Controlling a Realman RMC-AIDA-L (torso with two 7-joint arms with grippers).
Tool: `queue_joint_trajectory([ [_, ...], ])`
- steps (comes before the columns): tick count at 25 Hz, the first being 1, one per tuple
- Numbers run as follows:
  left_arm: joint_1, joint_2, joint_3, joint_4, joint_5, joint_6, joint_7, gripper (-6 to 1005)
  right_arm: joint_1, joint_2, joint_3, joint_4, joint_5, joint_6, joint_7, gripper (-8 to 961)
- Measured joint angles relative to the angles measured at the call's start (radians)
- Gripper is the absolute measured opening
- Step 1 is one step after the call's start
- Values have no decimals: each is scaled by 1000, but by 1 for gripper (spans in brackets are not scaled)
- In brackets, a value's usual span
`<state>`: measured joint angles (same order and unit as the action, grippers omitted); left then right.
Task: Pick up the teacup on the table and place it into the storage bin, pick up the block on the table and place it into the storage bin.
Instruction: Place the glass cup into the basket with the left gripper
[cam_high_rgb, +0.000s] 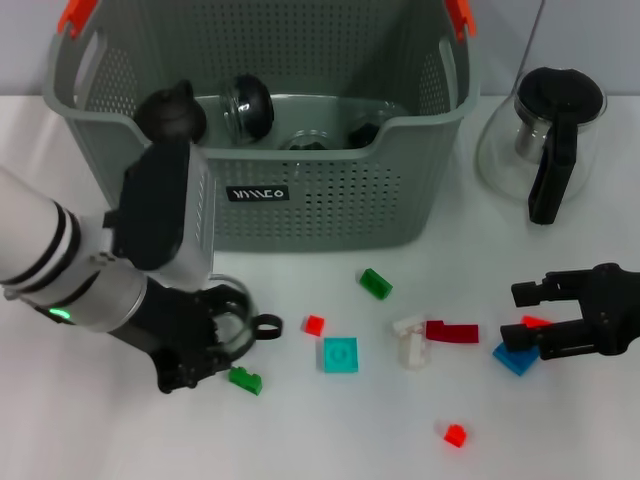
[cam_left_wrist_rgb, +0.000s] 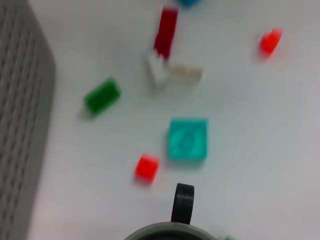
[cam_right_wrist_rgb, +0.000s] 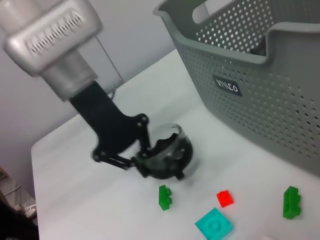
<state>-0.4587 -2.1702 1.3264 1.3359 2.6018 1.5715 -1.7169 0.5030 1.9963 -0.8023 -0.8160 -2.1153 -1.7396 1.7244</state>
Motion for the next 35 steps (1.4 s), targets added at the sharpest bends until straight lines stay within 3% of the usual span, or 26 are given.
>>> queue_joint_trajectory([
  [3, -21, 1, -84, 51, -91, 109, -9, 48, -1, -2, 0, 0, 0, 0, -3, 826],
  [7, -95, 2, -283, 95, -282, 284, -100, 47, -3, -4, 0, 0, 0, -1, -2, 826],
  [11, -205, 12, -472, 104, -437, 299, -219, 46, -5, -4, 1, 0, 0, -1, -1, 827],
  [13, -251, 20, -515, 88, -459, 245, -252, 46, -3, -4, 2, 0, 0, -1, 0, 827],
  [16, -321, 51, -478, -4, -398, 21, -344, 47, 2, -5, 2, 0, 0, -2, 3, 827],
  [19, -391, 84, -398, -182, -306, -208, -430, 47, 5, -5, 2, 0, 0, -2, 4, 827],
  [22, -453, 96, -364, -341, -255, -345, -444, 47, 9, -5, 2, -1, 0, -2, 10, 827],
  [26, -523, 95, -342, -499, -169, -475, -450, 48, 13, -5, 1, -6, 0, -2, 19, 826],
  [28, -539, 84, -331, -544, -130, -526, -451, 48, 13, -5, 1, -6, 0, -1, 20, 826],
  [35, -548, 52, -270, -575, -88, -596, -456, 47, 14, -5, -2, -2, 0, 2, 21, 826],
])
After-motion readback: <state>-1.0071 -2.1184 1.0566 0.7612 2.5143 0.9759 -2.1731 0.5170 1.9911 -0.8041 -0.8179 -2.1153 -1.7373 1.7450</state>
